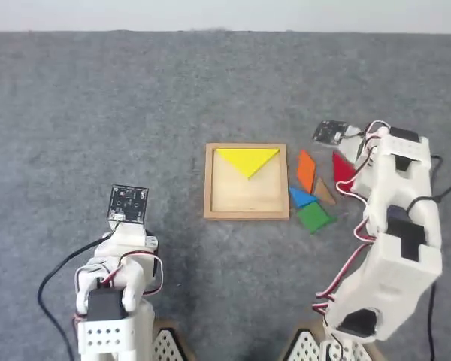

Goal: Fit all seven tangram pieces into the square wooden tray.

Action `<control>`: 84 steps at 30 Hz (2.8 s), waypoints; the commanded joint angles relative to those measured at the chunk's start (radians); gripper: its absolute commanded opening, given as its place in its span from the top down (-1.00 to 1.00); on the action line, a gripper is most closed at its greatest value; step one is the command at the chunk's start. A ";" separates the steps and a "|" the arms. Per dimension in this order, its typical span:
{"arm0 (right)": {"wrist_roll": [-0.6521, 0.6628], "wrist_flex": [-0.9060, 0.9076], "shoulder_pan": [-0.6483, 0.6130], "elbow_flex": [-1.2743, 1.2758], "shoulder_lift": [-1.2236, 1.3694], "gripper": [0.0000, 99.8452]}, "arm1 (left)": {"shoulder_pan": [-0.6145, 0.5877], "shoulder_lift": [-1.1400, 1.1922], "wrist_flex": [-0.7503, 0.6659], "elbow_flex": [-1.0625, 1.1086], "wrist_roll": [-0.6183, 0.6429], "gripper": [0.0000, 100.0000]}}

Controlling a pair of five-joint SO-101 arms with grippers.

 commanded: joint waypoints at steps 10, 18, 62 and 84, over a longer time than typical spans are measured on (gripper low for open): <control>-0.589 0.114 -0.050 -0.011 -0.154 0.83 | 0.005 -0.017 0.003 -0.010 -0.002 0.96; -0.658 0.114 -0.094 0.074 -0.165 0.83 | 0.005 -0.017 0.003 -0.010 -0.002 0.96; -1.169 0.105 -0.257 -0.270 0.108 0.36 | 0.005 -0.017 0.003 -0.010 -0.002 0.96; -1.306 0.165 -0.240 -0.425 0.278 0.36 | 0.005 -0.017 0.003 -0.010 -0.002 0.96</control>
